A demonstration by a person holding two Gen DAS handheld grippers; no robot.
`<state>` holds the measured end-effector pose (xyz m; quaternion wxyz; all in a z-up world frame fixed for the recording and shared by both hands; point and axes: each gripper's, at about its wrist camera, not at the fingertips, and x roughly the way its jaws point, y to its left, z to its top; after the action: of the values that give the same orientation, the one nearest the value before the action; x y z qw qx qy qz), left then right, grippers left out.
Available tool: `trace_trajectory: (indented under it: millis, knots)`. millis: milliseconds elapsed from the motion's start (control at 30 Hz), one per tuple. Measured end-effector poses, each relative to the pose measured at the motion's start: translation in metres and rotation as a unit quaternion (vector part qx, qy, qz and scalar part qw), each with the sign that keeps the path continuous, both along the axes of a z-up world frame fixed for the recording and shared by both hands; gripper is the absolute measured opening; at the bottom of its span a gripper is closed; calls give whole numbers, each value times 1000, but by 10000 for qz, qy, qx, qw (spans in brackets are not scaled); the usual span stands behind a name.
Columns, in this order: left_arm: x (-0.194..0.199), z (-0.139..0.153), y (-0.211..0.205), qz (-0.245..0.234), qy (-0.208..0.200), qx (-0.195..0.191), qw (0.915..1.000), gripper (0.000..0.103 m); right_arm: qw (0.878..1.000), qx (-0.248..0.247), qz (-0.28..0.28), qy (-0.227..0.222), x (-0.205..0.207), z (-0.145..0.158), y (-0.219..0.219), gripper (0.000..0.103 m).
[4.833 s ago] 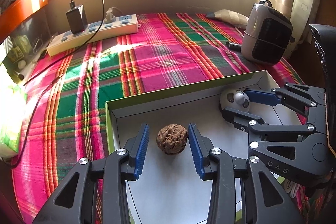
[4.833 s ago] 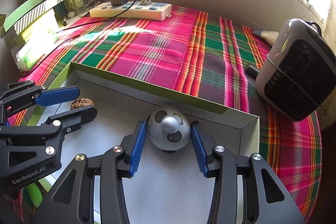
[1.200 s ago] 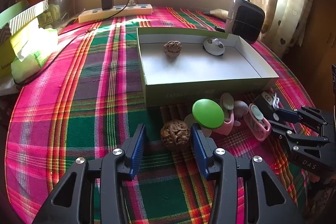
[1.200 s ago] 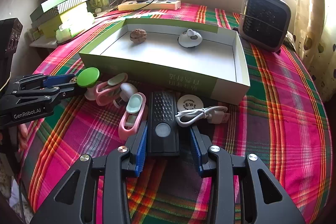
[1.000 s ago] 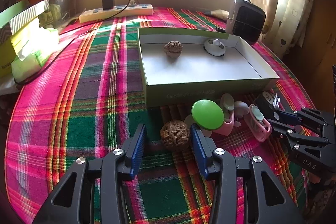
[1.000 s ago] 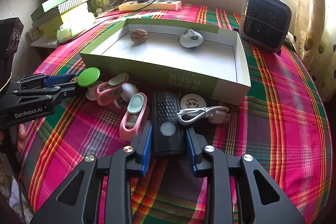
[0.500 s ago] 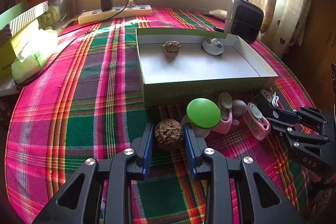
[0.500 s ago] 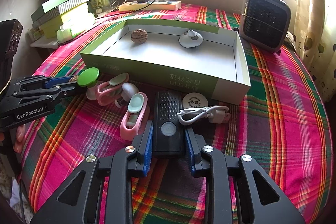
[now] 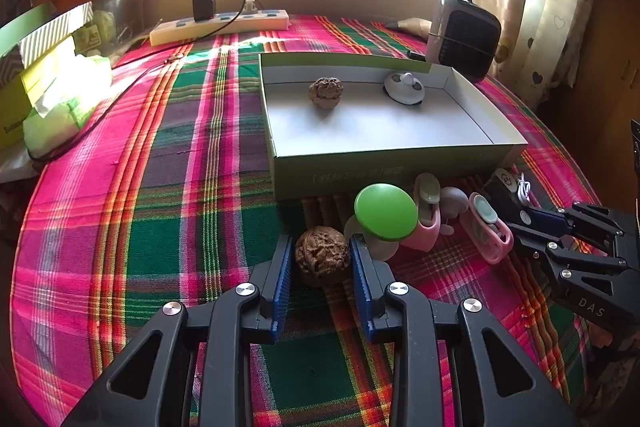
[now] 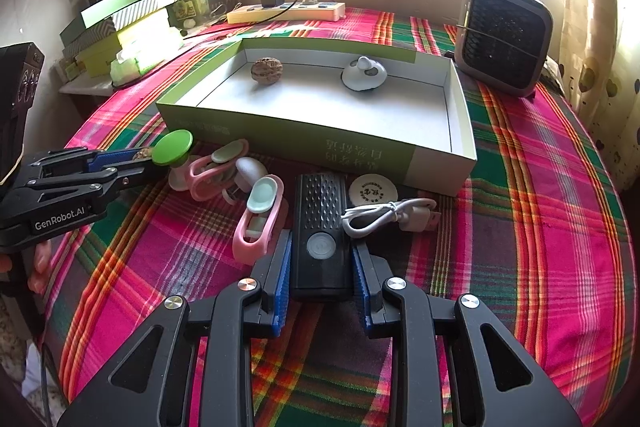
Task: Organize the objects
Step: 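Close left tool on the walnut while right tool grips the black device, lift both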
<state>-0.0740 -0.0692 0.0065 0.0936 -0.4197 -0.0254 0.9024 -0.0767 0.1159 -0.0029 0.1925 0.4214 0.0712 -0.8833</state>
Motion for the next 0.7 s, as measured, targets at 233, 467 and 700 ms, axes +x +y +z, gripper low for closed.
trace_trajectory:
  millis: [233,467,700]
  knots:
    - [5,7,0,-26,92,-1,10000,26,10000,-72,27,37,5,5,0,28]
    - [10,14,-1,-25,155,-36,9999,26,9998,-166,15,85,11,11,2,28]
    - [12,26,-1,-21,280,-40,9996,26,9996,-221,57,181,15,21,1,28]
